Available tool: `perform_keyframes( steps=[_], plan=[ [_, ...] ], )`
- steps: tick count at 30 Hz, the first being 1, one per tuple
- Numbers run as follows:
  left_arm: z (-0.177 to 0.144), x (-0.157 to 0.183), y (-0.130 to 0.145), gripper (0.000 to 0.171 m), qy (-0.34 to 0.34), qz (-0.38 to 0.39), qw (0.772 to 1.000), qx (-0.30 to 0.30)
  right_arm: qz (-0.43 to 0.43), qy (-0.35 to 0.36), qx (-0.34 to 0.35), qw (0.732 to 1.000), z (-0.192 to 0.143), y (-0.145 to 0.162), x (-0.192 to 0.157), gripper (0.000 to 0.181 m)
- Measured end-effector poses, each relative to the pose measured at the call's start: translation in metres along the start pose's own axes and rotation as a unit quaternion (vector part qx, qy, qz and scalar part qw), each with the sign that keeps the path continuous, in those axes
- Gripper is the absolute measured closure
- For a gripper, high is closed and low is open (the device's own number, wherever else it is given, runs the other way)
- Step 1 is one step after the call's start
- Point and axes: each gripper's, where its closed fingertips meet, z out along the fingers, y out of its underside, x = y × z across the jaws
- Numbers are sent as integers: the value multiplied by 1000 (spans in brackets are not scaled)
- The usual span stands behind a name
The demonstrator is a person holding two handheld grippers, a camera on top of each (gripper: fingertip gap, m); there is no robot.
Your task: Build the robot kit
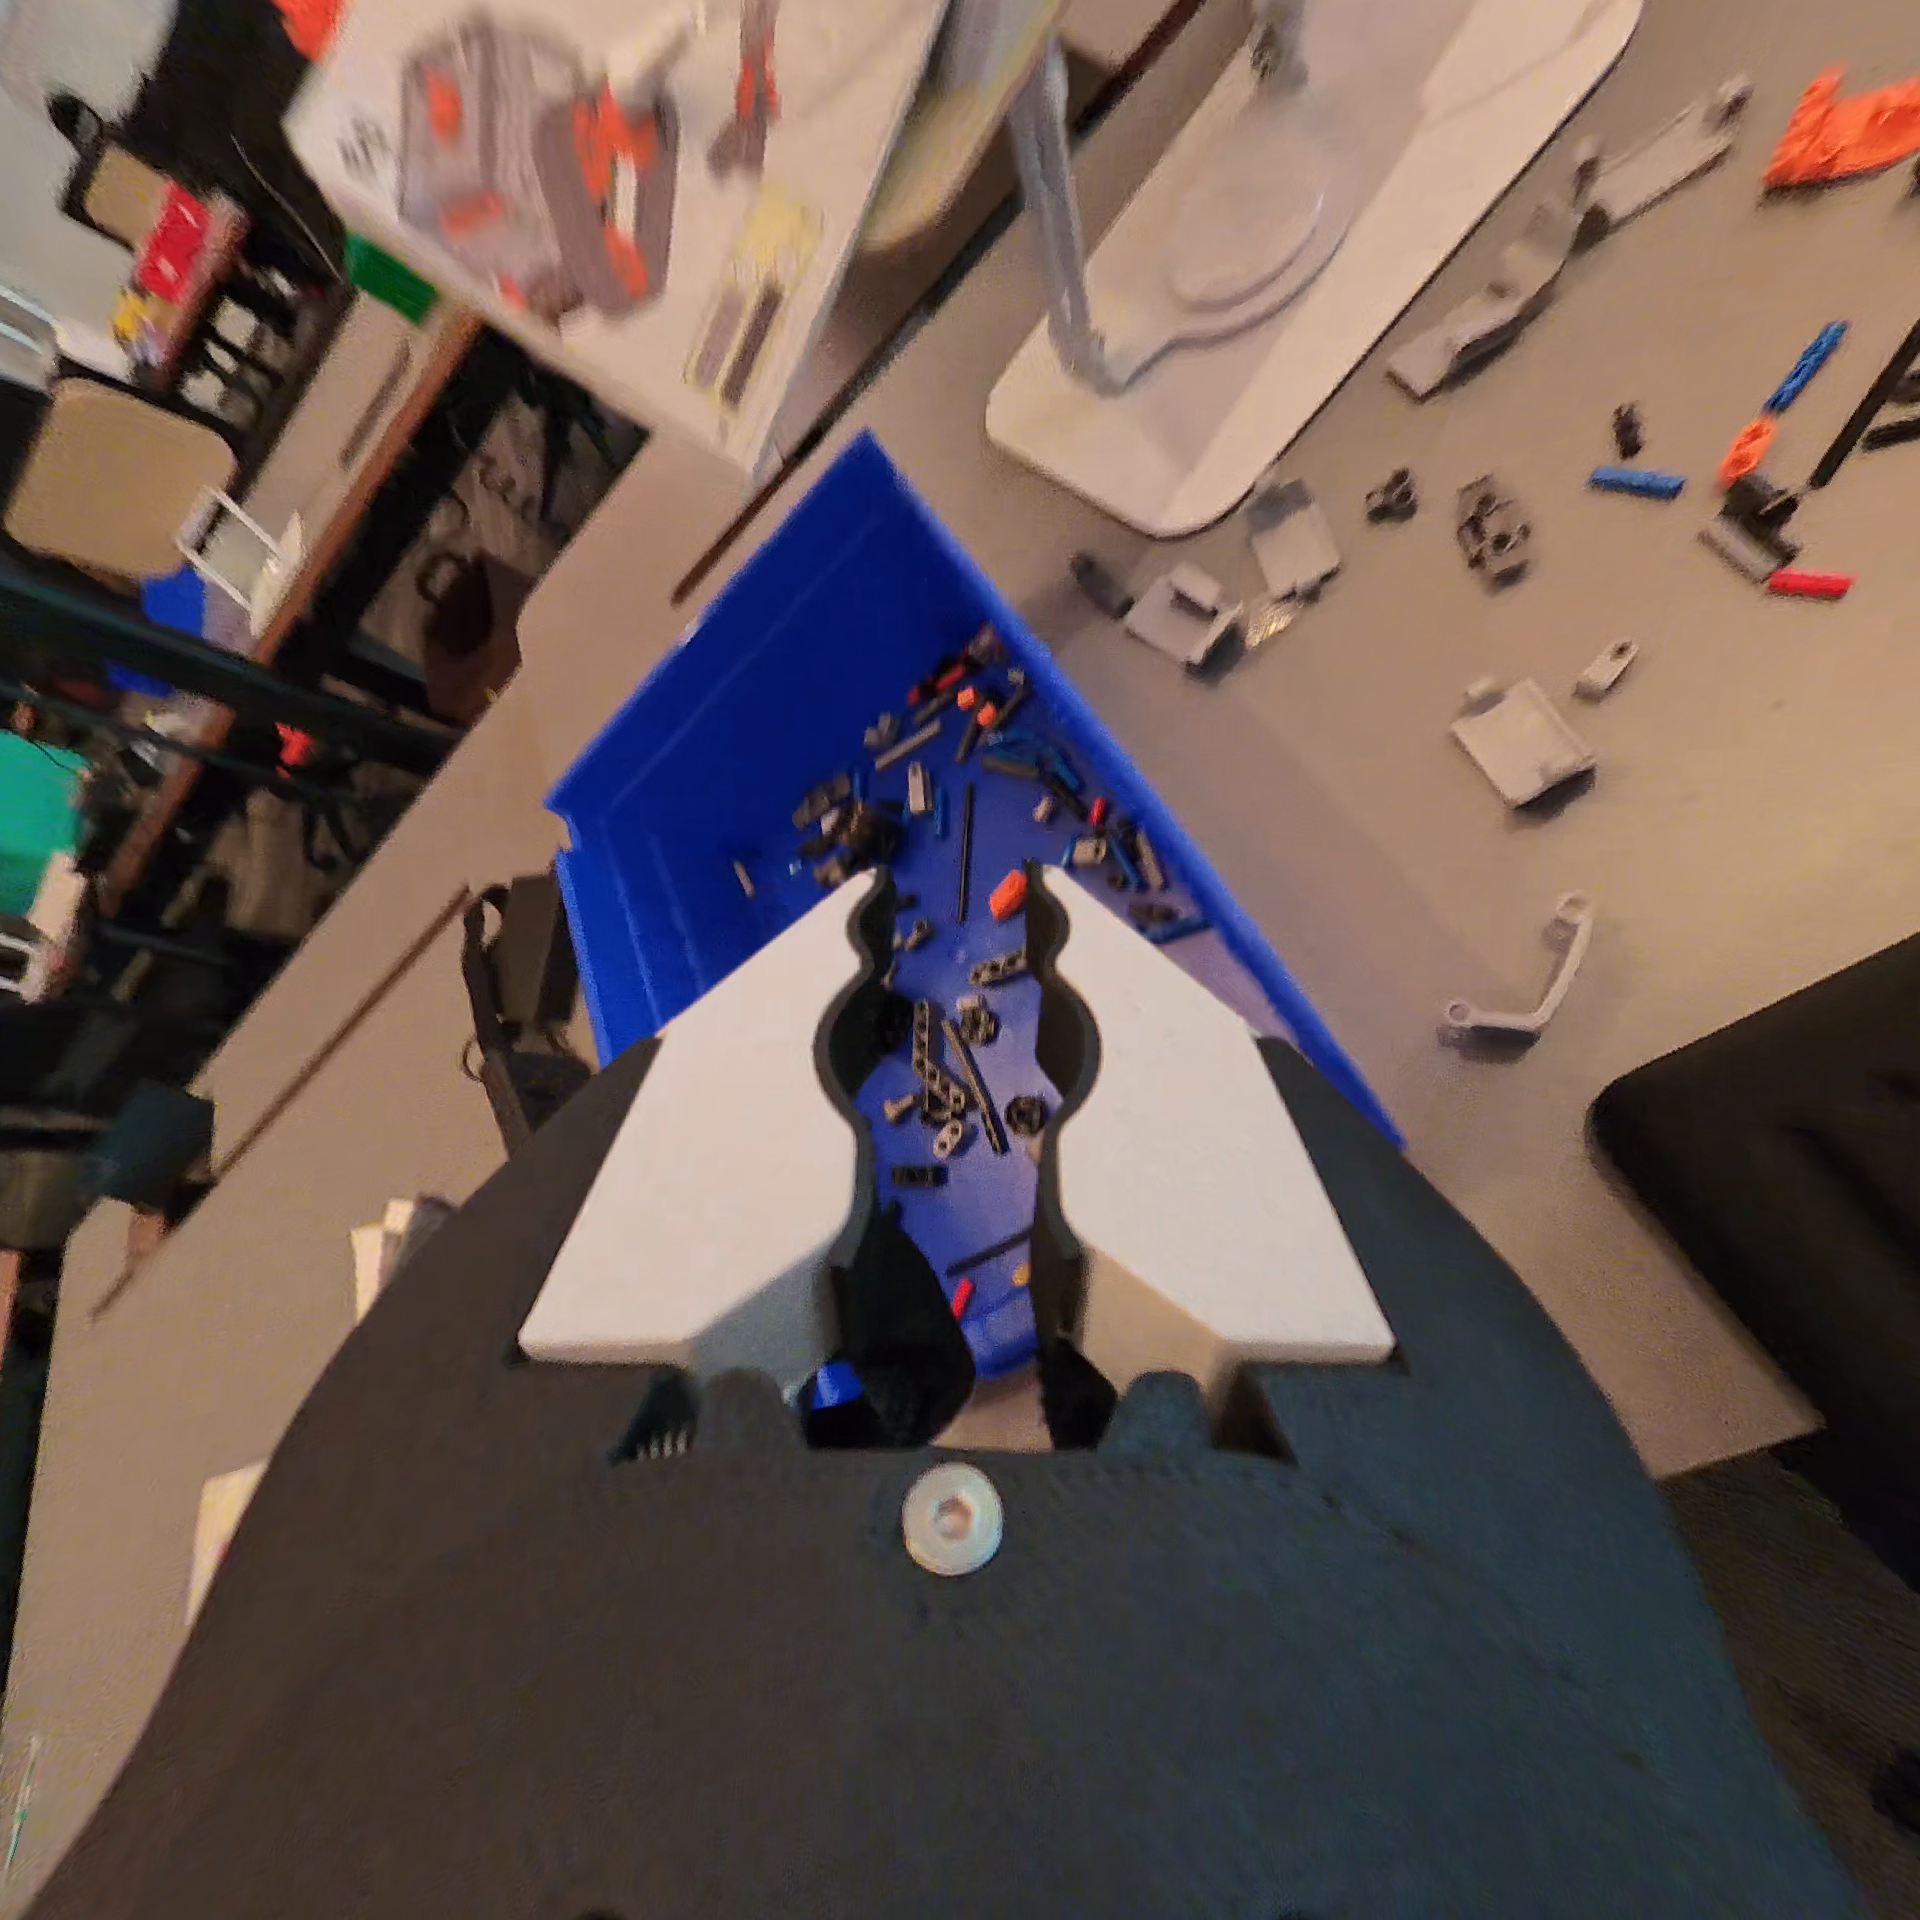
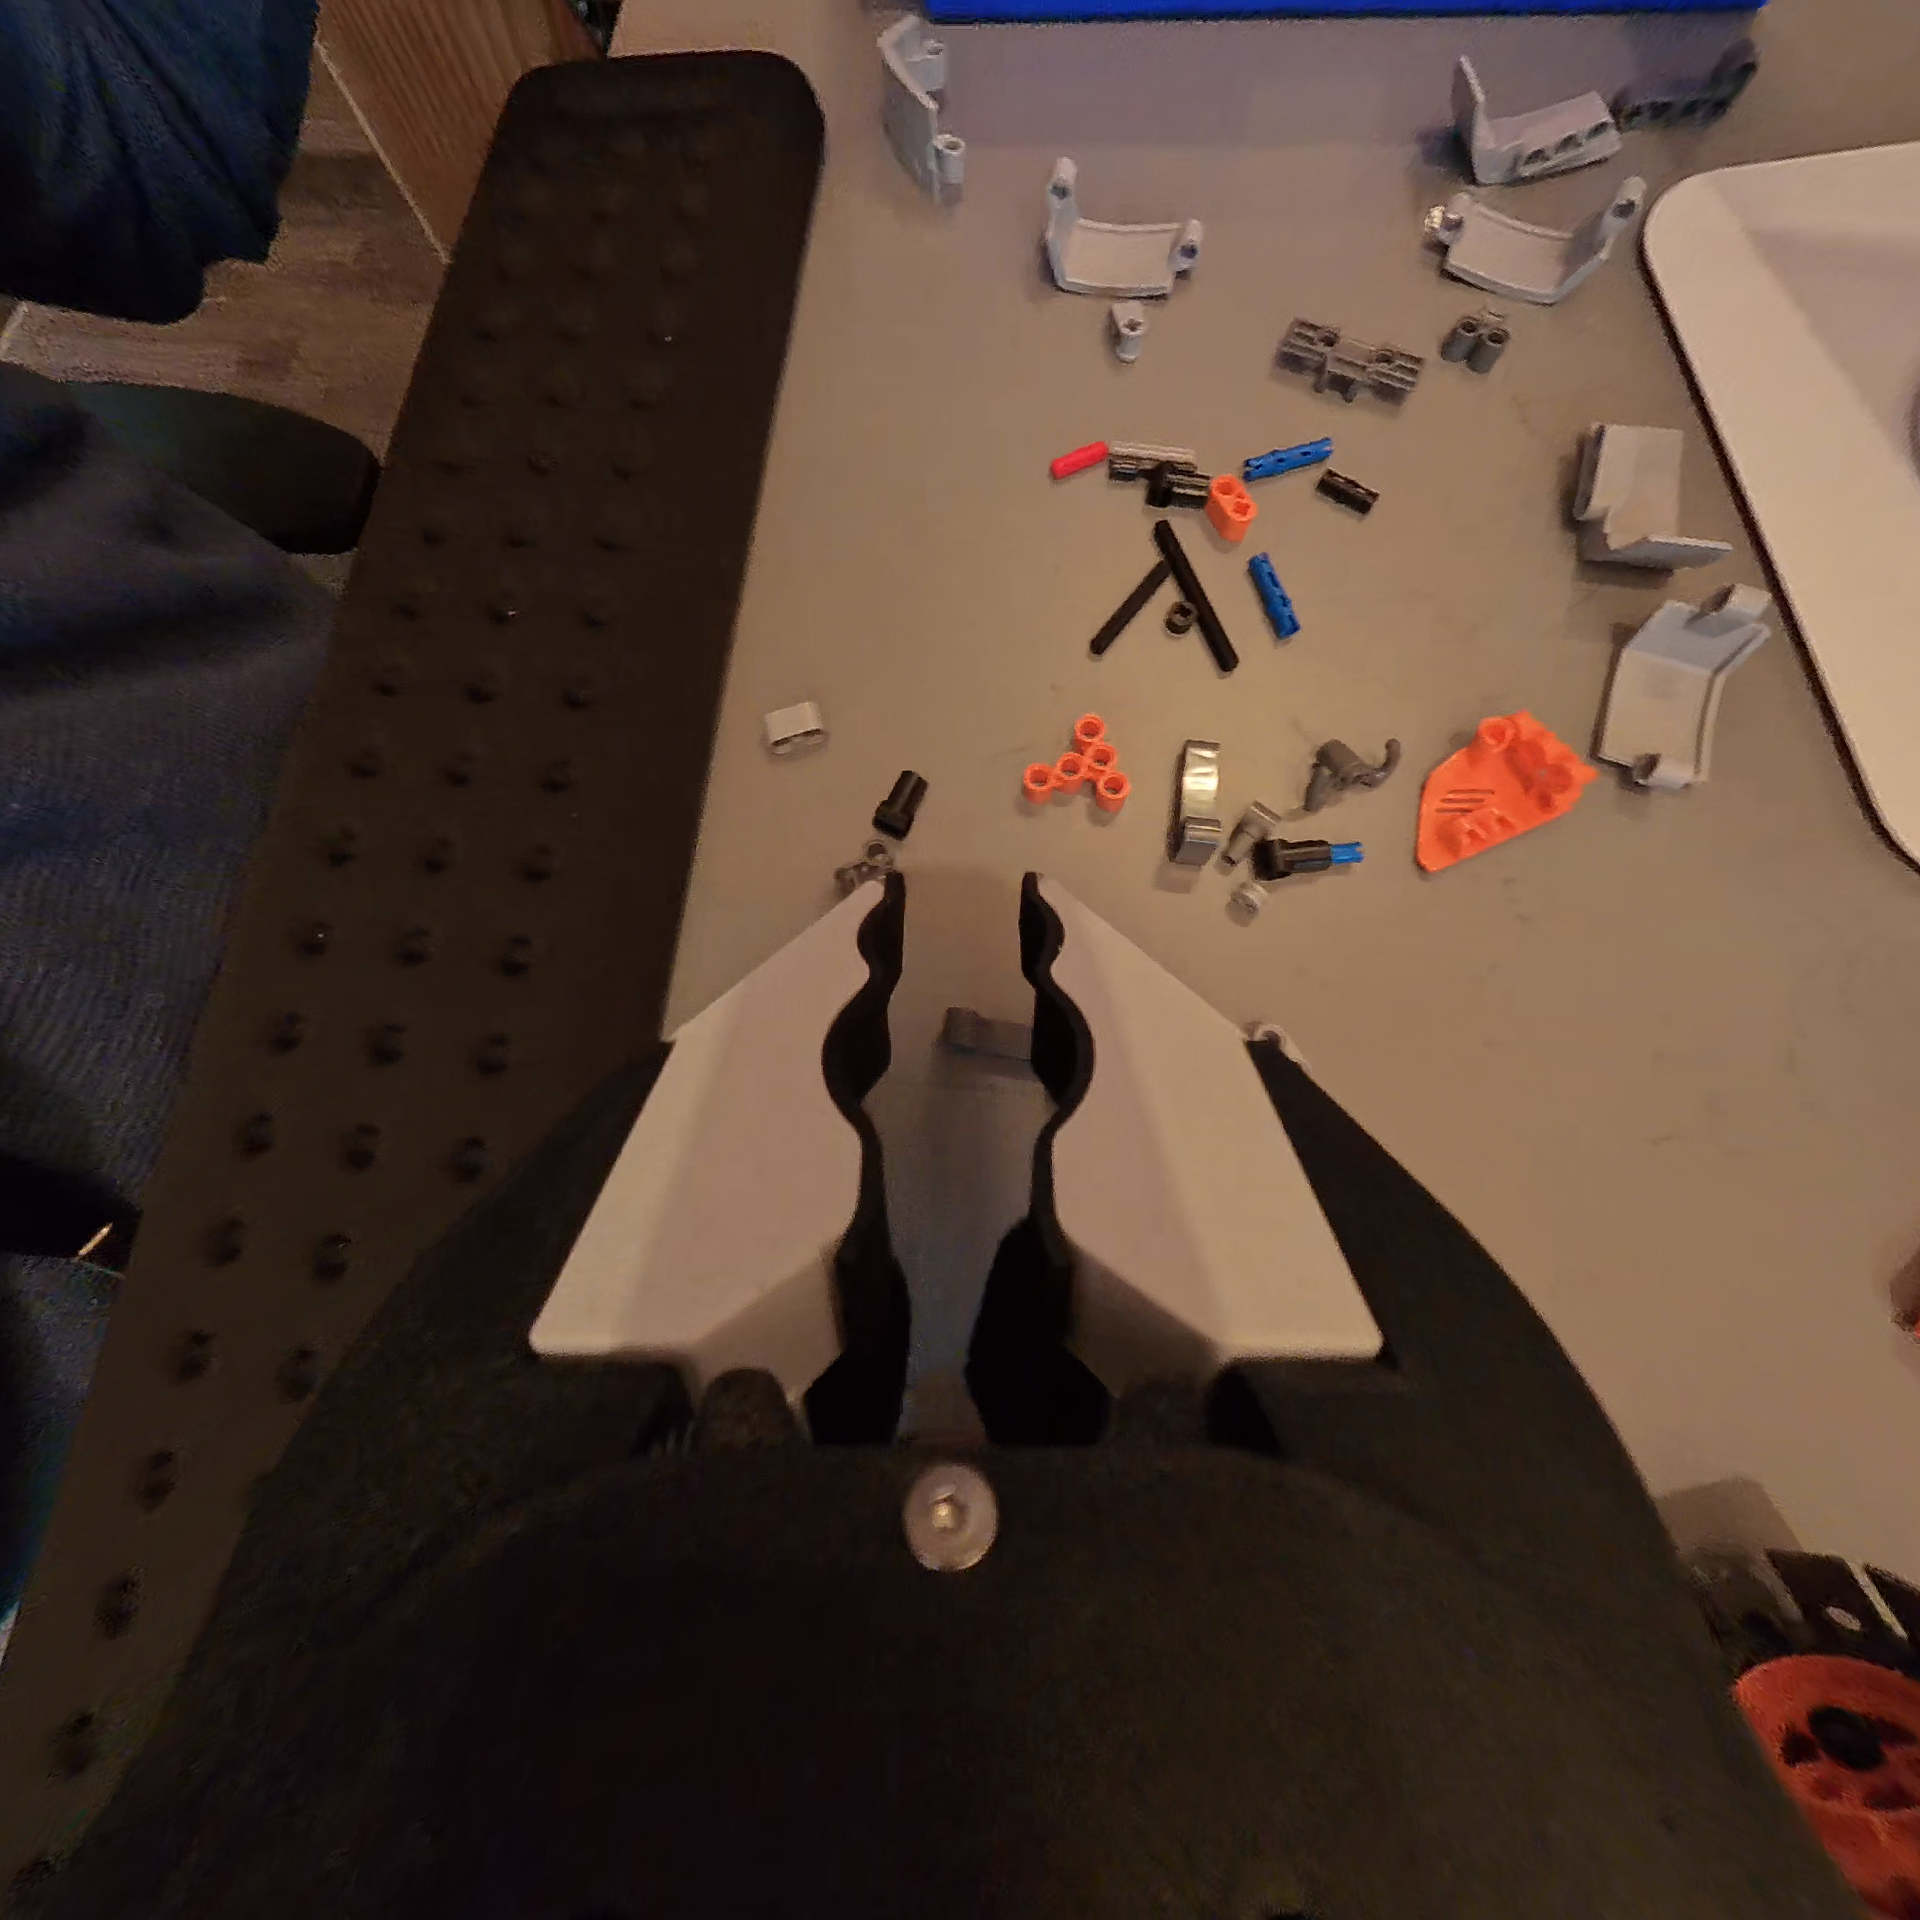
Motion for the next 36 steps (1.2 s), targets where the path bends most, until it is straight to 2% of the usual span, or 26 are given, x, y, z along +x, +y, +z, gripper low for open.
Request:
perform_keyframes(
  steps=[5, 9, 14, 19, 22, 25, 32, 36],
  plan=[
    [28, -14, 49, 151, 14, -5, 997, -74, 6, 20, 7, 1000, 0, -4, 8, 163],
    [44, -2, 66, 151, 84, -7, 991, -101, 18, 27, 22, 999, -1, -8, 15, 163],
    [64, 7, 88, 150, 123, 26, 982, -144, 21, 43, 30, 998, 1, -12, 24, 164],
    [74, 22, 98, 151, 176, 20, 974, -139, 29, 51, 34, 998, 3, -11, 32, 164],
    [81, 29, 101, 149, 198, 30, 970, -136, 33, 53, 34, 997, 3, -7, 36, 164],
    [90, 28, 97, 146, 188, 50, 973, -123, 42, 60, 41, 996, 2, -8, 42, 164],
    [104, 2, 60, 145, 159, 51, 984, -63, 32, 76, 59, 995, 8, -32, 47, 165],
    [123, -7, 48, 145, 175, 39, 981, -75, 30, 72, 58, 995, 16, -36, 47, 165]
  ],
)
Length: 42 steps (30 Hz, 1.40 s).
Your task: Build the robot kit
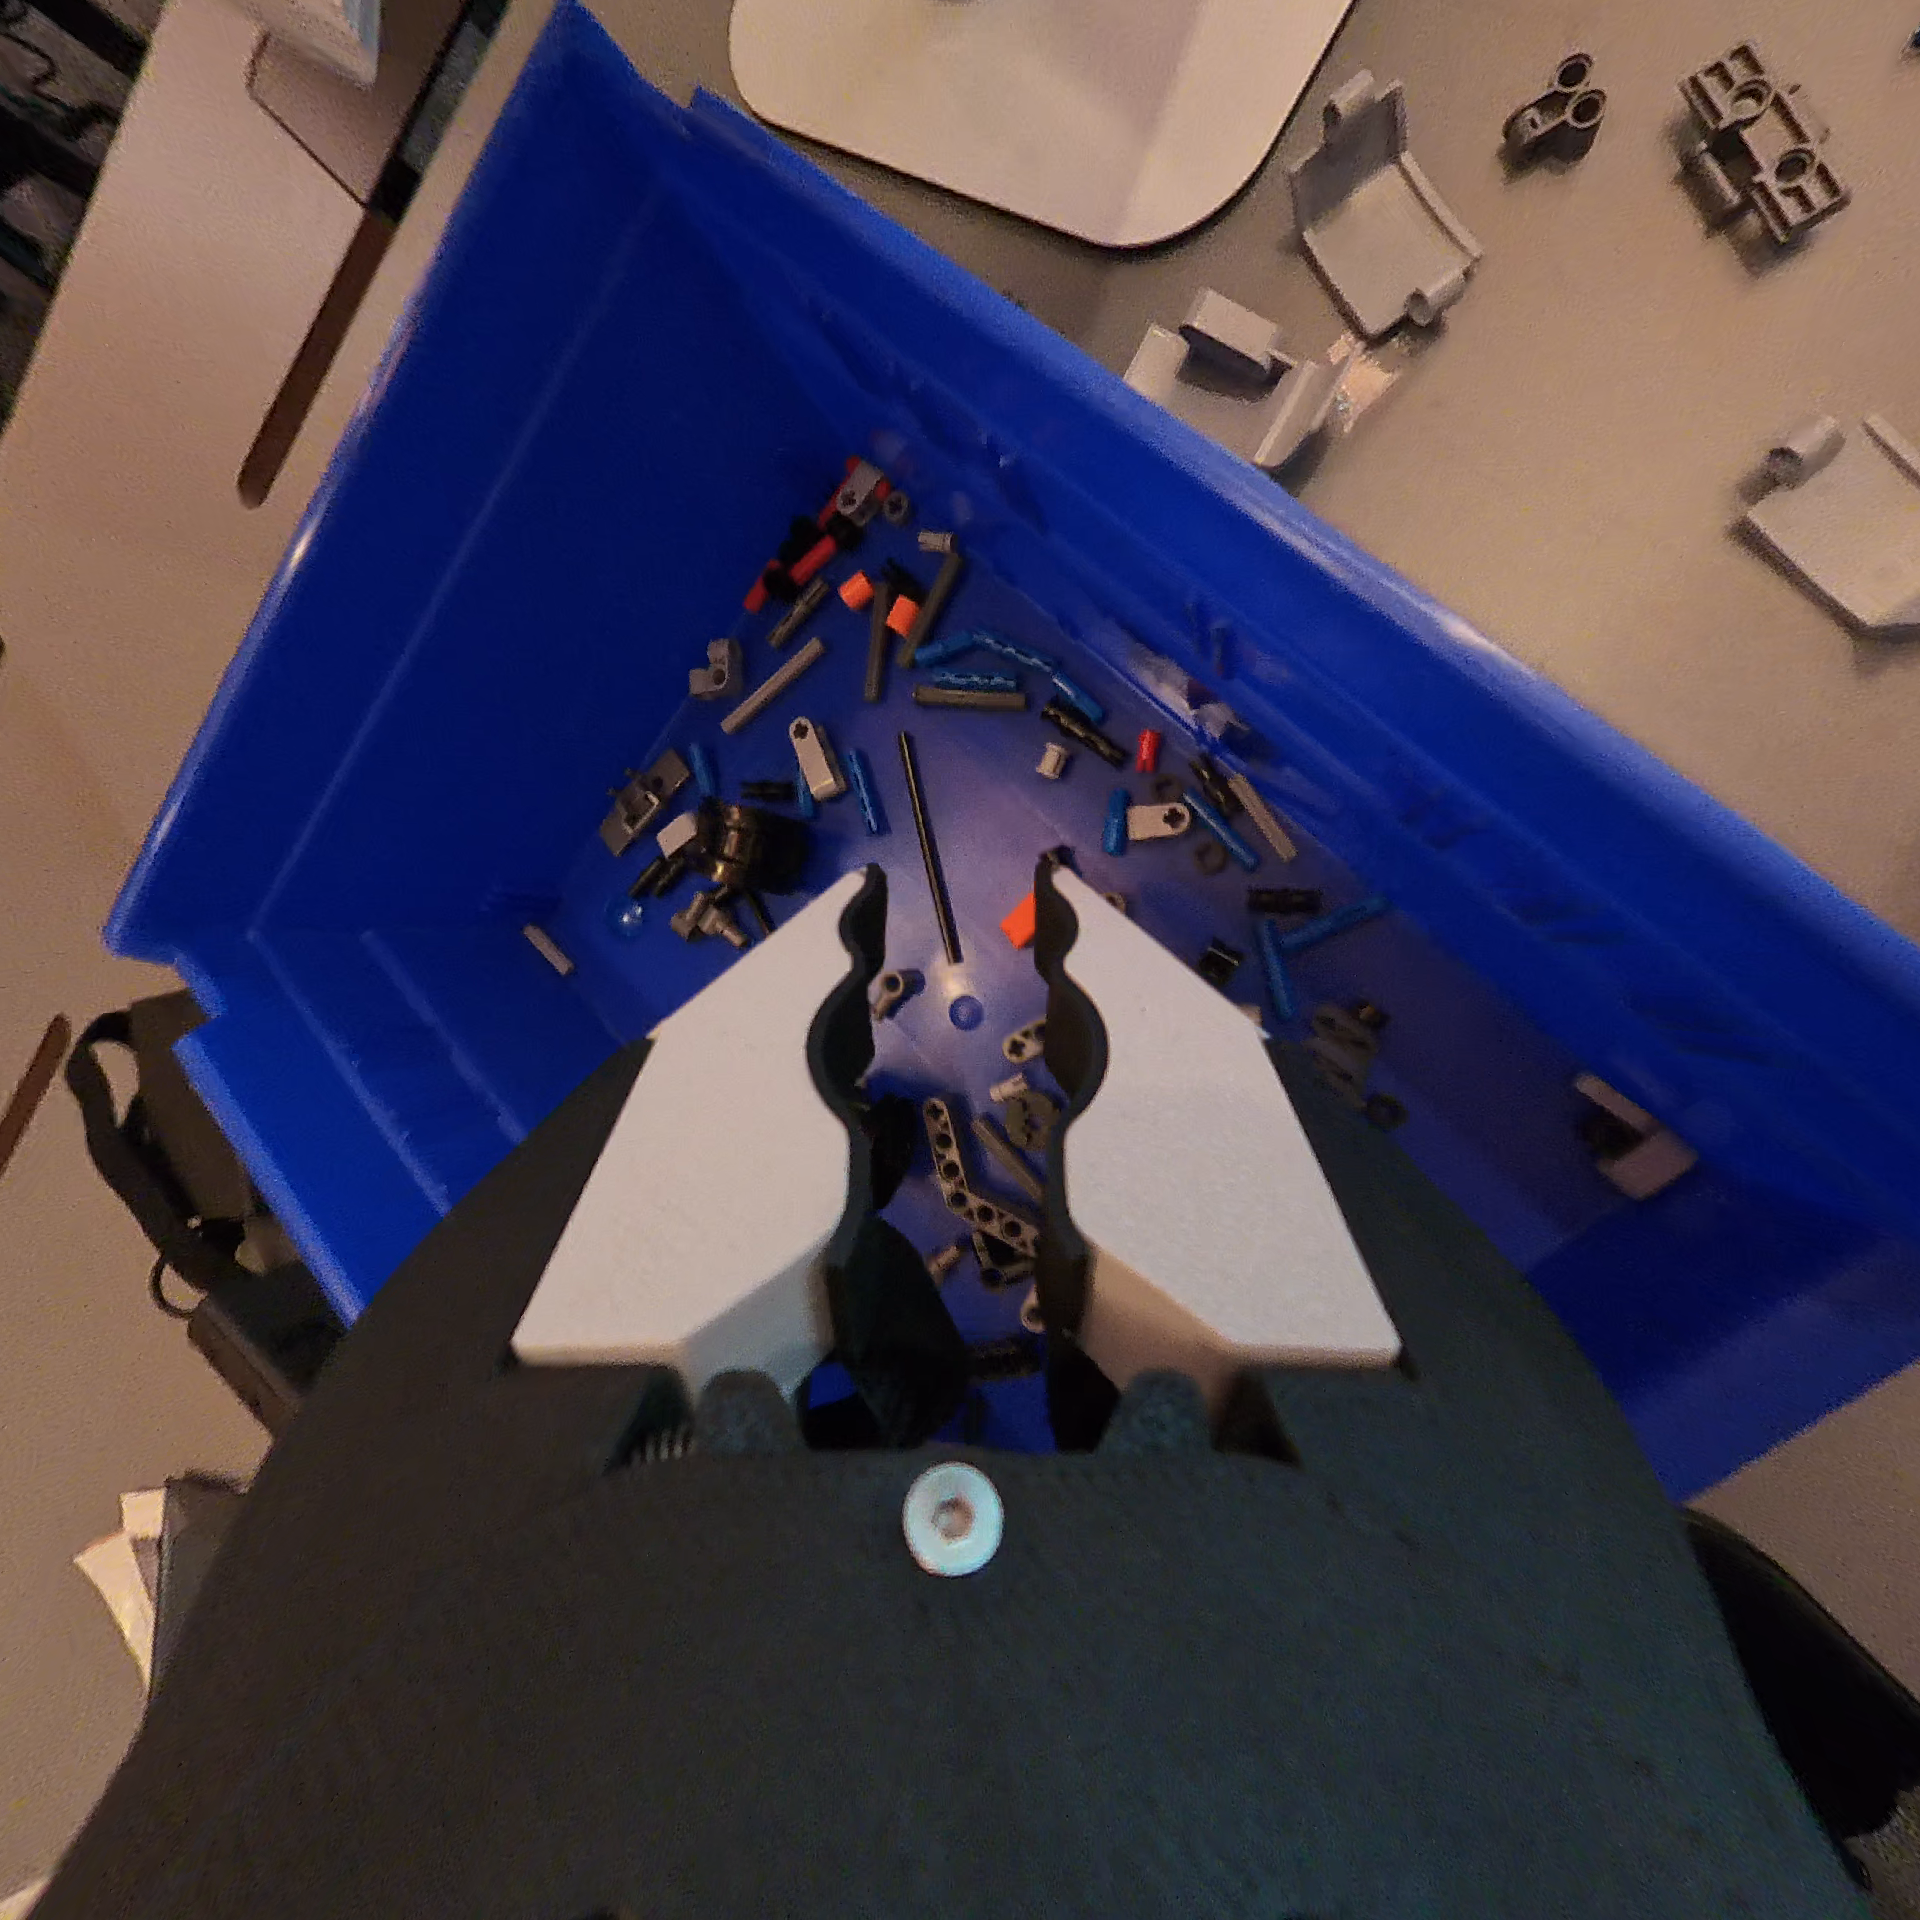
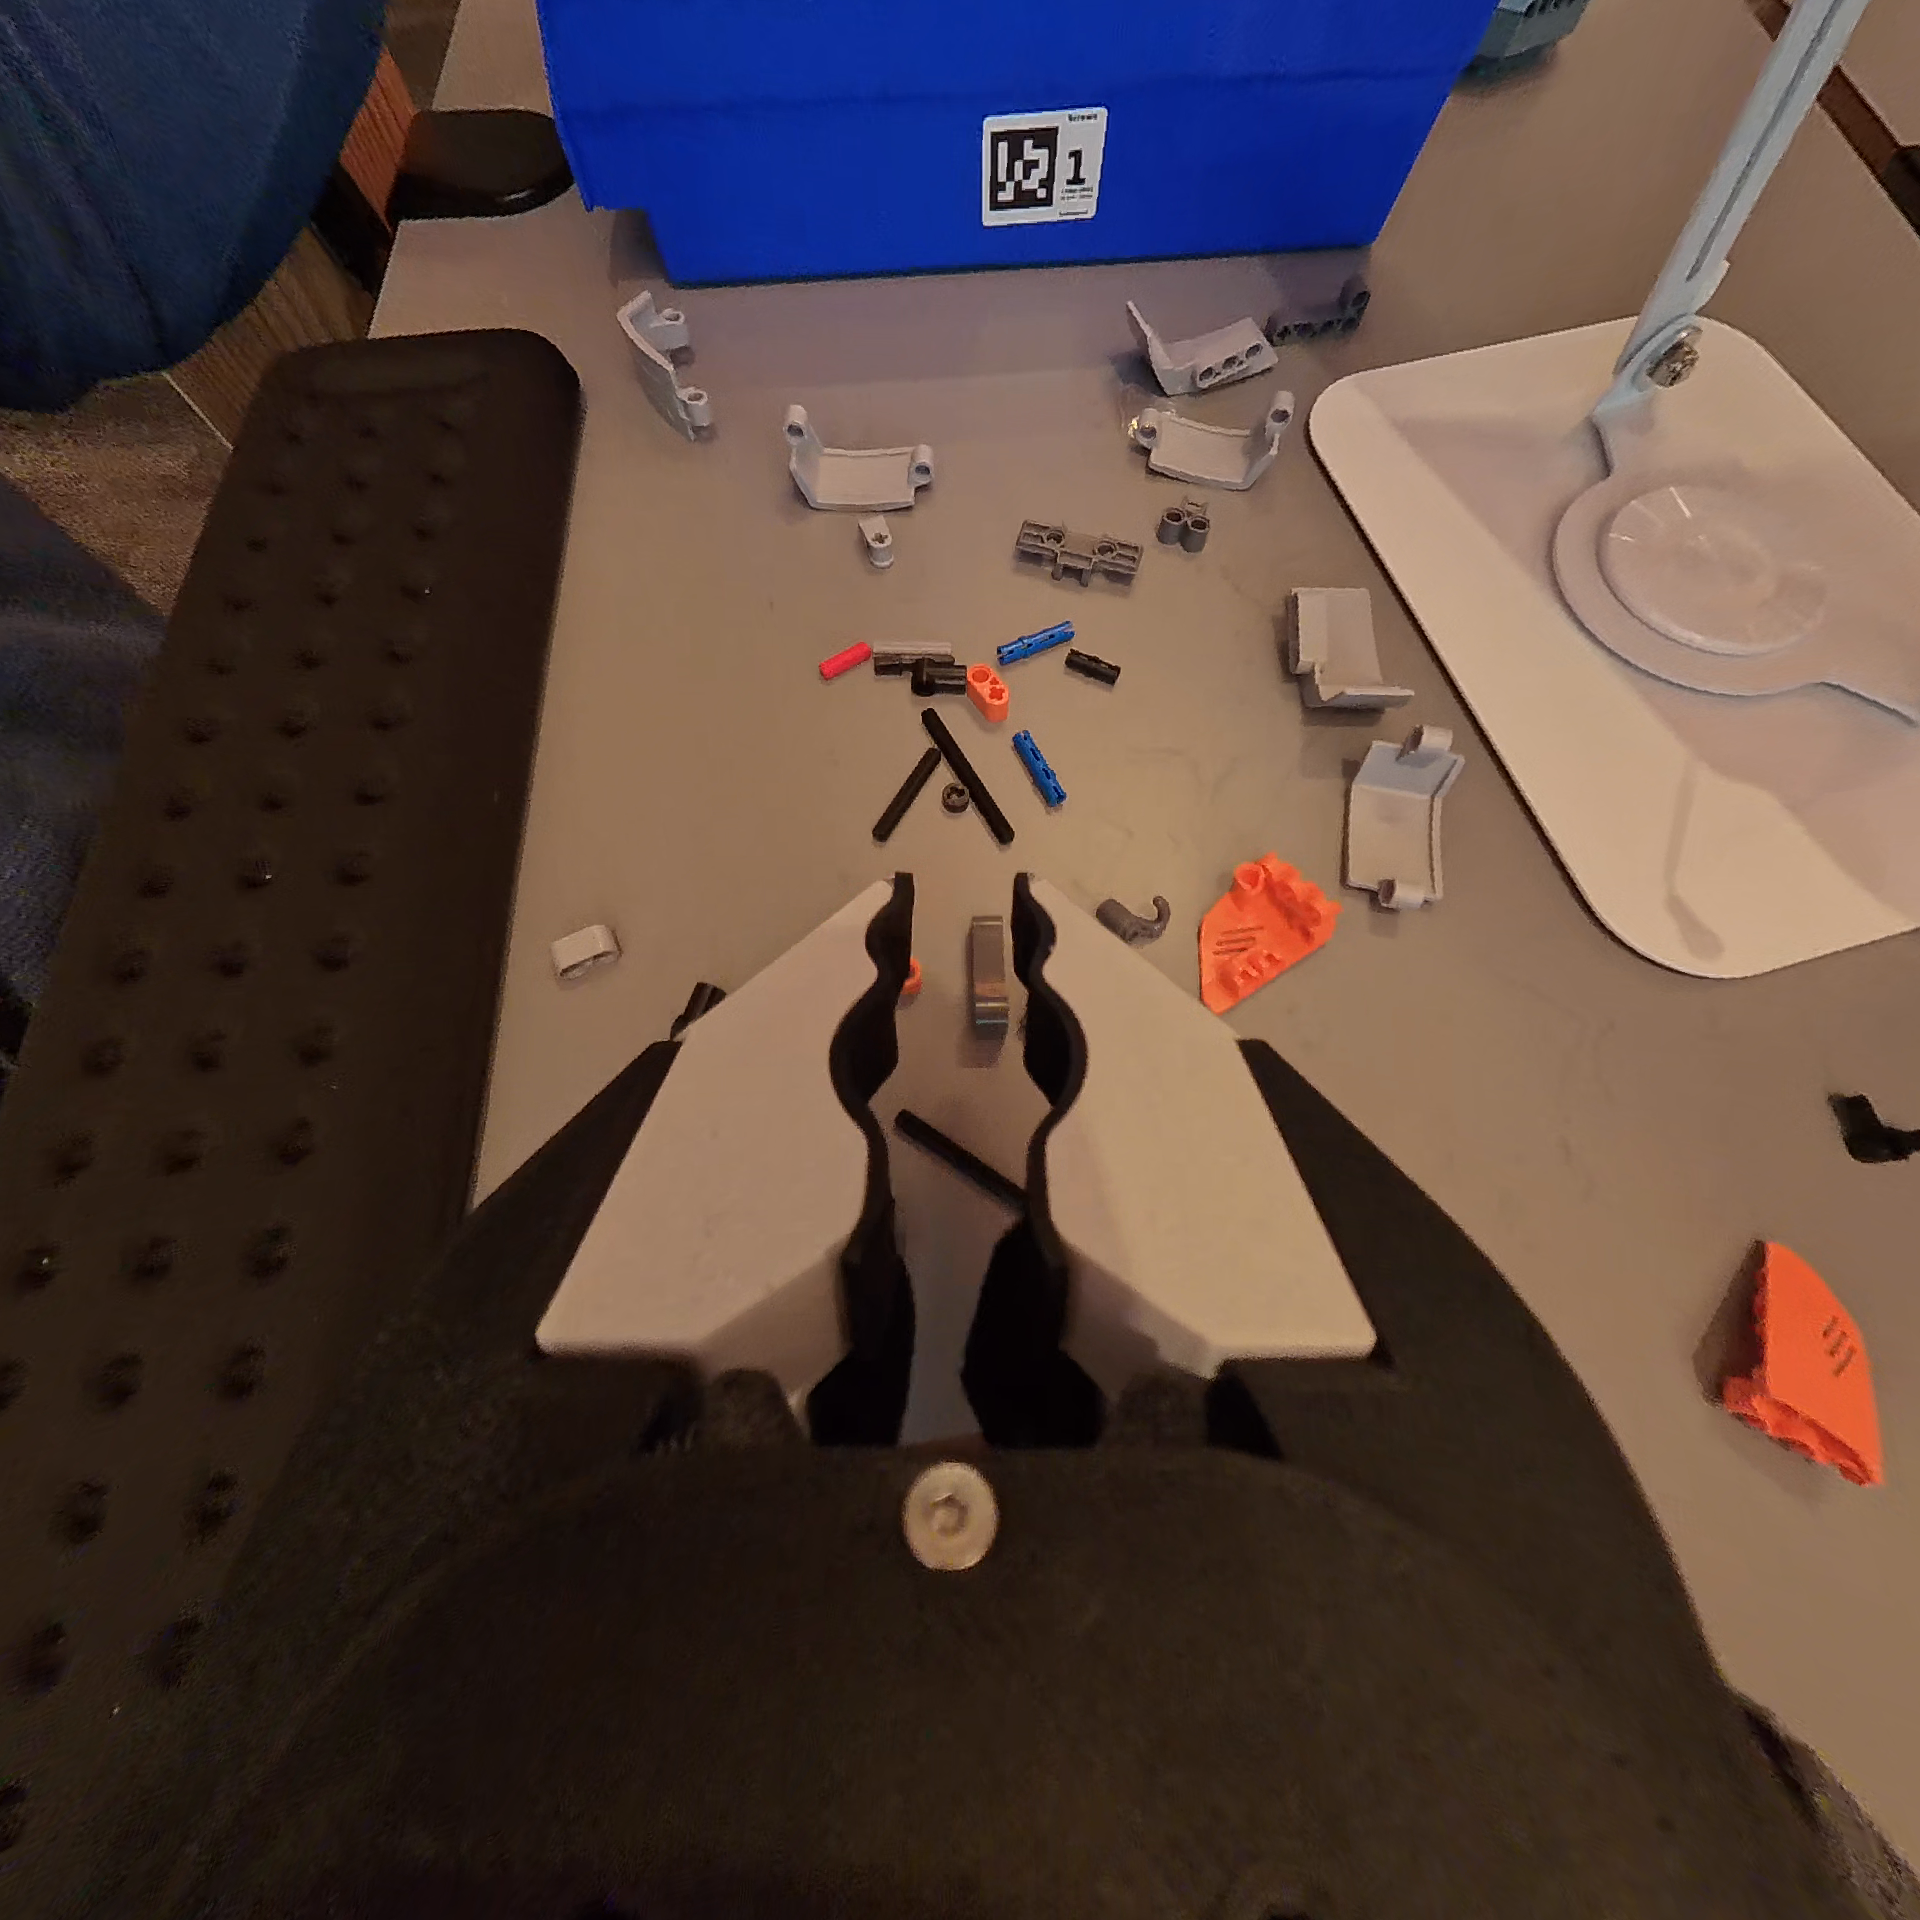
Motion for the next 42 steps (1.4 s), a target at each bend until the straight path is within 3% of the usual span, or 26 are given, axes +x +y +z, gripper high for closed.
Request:
perform_keyframes(
  steps=[7, 13, 16, 19, 24, 27, 34, 42],
  plan=[
    [31, -9, -5, 151, 59, -20, 998, -10, 4, 1, -3, 1000, 1, 6, 4, 165],
    [53, -31, -5, 152, 54, -32, 998, -28, 1, -3, -1, 1000, 4, 3, 3, 165],
    [63, -60, 3, 147, 8, -53, 997, -52, -2, -9, -2, 1000, 5, 4, 1, 165],
    [68, -65, -2, 148, 22, -63, 997, -43, -7, -18, -3, 1000, 6, 5, -3, 166],
    [72, -49, 10, 152, 61, -19, 994, -86, -16, -30, -4, 999, 6, 5, -10, 165],
    [77, -59, 17, 154, 36, -16, 994, -105, -21, -33, -4, 999, 6, 5, -13, 165],
    [81, -46, 20, 160, 62, 11, 992, -107, -28, -35, 1, 999, 3, 2, -16, 165],
    [77, -42, 18, 151, 87, -9, 992, -93, -30, -35, 4, 999, 1, 1, -16, 165]
  ],
)
